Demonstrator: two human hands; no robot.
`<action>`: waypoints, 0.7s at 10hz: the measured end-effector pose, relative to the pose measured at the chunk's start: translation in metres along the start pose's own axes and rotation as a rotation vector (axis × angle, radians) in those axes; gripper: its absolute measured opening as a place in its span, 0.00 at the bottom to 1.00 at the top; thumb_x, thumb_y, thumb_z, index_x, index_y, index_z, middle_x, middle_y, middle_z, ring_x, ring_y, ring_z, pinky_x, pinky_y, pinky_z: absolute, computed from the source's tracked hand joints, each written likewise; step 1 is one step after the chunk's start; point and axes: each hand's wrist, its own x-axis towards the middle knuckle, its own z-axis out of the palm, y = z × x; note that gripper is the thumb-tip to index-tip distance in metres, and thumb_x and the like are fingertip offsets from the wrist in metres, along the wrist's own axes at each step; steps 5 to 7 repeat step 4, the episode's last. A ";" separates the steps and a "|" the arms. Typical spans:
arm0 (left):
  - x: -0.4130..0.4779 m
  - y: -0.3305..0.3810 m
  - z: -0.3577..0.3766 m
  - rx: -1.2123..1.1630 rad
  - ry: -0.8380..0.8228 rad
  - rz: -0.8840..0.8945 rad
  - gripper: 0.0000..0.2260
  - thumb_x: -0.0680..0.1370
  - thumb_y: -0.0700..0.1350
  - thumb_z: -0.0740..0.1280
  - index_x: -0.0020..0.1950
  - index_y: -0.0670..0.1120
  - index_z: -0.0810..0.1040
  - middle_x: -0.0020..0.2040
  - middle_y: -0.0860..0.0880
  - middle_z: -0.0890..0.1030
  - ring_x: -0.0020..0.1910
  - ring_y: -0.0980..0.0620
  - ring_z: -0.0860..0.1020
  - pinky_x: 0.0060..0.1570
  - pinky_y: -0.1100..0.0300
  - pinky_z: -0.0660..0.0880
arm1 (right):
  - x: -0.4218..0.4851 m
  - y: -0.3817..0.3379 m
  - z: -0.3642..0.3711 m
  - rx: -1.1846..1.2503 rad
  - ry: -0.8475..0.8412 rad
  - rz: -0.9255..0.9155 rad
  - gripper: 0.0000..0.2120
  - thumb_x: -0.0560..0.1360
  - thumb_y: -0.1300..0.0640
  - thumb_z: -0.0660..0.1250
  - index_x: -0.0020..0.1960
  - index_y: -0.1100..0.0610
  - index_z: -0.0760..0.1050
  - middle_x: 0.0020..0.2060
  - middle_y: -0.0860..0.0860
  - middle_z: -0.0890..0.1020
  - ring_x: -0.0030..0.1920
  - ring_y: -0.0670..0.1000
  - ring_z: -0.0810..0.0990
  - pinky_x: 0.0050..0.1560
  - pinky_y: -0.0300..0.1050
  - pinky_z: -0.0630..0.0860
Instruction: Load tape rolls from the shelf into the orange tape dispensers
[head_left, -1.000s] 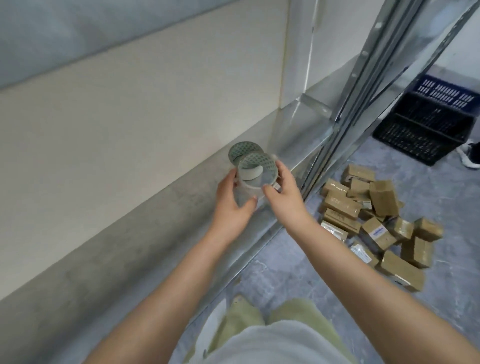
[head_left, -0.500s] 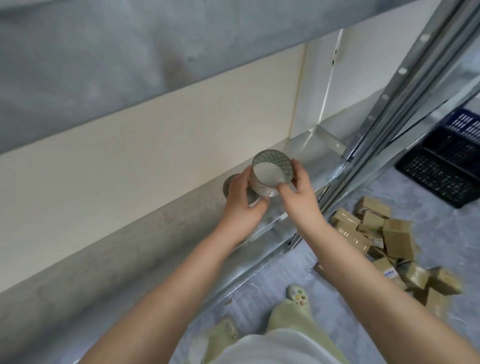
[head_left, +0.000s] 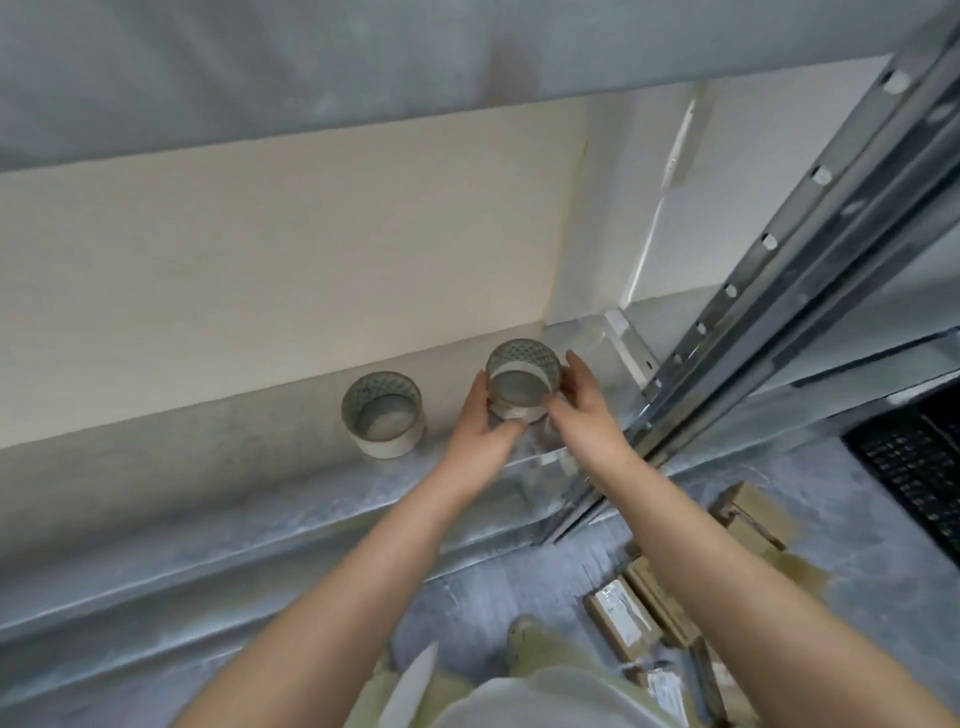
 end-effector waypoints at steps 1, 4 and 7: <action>0.004 -0.002 0.004 -0.039 0.055 -0.014 0.24 0.73 0.38 0.63 0.68 0.48 0.65 0.65 0.48 0.74 0.65 0.51 0.73 0.63 0.60 0.68 | 0.013 0.009 -0.004 -0.016 -0.072 0.001 0.30 0.78 0.59 0.59 0.76 0.56 0.50 0.72 0.54 0.67 0.66 0.47 0.68 0.62 0.40 0.64; -0.012 -0.021 0.010 0.067 0.198 -0.078 0.32 0.78 0.42 0.63 0.77 0.45 0.50 0.78 0.47 0.55 0.77 0.50 0.55 0.75 0.52 0.56 | 0.011 0.015 -0.008 0.019 -0.079 -0.078 0.29 0.78 0.55 0.59 0.76 0.51 0.51 0.76 0.50 0.59 0.74 0.49 0.59 0.67 0.40 0.59; -0.012 -0.021 0.010 0.067 0.198 -0.078 0.32 0.78 0.42 0.63 0.77 0.45 0.50 0.78 0.47 0.55 0.77 0.50 0.55 0.75 0.52 0.56 | 0.011 0.015 -0.008 0.019 -0.079 -0.078 0.29 0.78 0.55 0.59 0.76 0.51 0.51 0.76 0.50 0.59 0.74 0.49 0.59 0.67 0.40 0.59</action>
